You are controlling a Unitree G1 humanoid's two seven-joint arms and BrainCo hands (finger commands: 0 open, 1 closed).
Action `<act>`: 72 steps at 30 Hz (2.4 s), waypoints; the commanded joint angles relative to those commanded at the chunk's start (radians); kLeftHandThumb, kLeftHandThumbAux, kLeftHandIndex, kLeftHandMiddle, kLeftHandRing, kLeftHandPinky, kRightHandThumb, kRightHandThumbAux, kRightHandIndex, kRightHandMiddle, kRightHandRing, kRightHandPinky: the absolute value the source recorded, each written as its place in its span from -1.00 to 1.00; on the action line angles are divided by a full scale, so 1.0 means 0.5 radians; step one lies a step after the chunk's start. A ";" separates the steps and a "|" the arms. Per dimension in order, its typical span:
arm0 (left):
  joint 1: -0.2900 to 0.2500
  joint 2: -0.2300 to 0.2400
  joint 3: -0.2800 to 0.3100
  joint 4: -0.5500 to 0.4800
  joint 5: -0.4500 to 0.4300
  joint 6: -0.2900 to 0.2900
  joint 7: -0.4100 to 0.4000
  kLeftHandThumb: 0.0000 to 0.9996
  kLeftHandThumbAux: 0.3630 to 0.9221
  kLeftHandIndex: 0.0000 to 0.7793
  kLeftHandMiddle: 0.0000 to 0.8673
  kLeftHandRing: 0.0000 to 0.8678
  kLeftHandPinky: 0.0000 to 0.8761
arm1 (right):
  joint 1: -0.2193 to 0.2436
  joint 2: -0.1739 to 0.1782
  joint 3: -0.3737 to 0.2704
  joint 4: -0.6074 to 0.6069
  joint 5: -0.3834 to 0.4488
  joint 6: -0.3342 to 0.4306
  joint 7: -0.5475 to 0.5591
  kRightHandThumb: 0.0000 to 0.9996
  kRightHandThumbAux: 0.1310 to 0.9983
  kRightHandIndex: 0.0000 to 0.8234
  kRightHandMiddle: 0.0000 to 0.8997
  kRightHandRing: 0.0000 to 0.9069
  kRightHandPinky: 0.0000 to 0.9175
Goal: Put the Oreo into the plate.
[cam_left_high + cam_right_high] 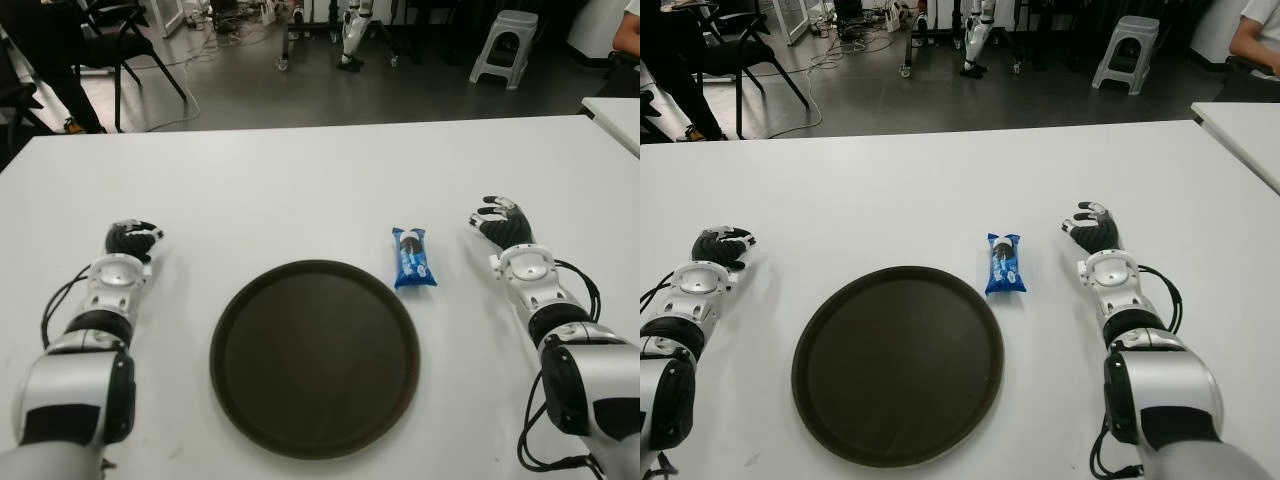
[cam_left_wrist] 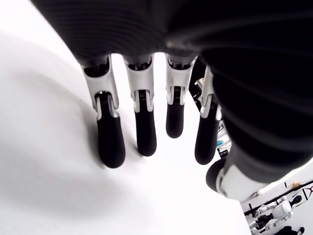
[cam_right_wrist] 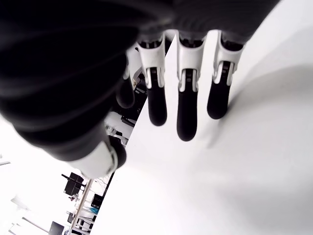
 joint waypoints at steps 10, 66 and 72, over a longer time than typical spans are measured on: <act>-0.004 0.000 0.003 0.002 -0.004 0.016 0.003 0.35 0.28 0.02 -0.62 -0.58 -0.58 | 0.001 0.000 0.009 -0.002 -0.013 -0.001 -0.014 0.01 0.37 -0.63 -0.37 -0.26 -0.07; -0.012 -0.036 0.015 -0.002 -0.028 0.024 0.004 0.36 0.28 0.02 -0.62 -0.59 -0.59 | -0.101 -0.203 0.568 -0.047 -0.619 -0.422 -0.478 -0.28 0.12 -0.99 -0.95 -0.92 -0.87; -0.005 -0.035 0.008 -0.004 -0.022 0.014 0.012 0.35 0.28 0.03 -0.61 -0.60 -0.64 | -0.127 -0.243 0.671 -0.055 -0.699 -0.551 -0.469 -0.20 0.05 -1.00 -1.00 -0.99 -0.93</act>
